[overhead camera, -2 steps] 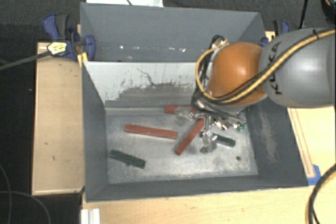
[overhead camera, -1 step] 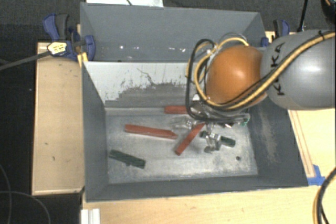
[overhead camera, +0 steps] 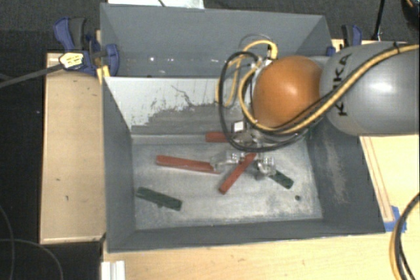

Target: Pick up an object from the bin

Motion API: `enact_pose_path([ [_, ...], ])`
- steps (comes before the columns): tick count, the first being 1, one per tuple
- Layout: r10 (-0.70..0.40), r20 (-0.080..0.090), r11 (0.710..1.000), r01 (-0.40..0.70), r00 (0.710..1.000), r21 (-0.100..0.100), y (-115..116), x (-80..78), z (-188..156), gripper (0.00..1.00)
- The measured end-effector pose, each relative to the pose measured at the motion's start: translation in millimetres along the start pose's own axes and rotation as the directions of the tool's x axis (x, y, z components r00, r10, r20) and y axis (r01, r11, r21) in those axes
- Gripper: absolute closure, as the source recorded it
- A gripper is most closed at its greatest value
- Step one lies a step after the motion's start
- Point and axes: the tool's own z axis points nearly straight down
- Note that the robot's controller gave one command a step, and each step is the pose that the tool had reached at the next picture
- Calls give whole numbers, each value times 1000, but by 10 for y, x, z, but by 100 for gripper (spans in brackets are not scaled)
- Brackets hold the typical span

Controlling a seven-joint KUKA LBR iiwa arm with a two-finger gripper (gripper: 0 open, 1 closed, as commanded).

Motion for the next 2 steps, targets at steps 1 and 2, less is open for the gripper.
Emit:
enact_pose_path([
  [1,9,1,1000,-9,1000,0,-6,-9,-7,0],
  [2,12,0,1000,-12,1000,-1,-7,-8,-9,100],
])
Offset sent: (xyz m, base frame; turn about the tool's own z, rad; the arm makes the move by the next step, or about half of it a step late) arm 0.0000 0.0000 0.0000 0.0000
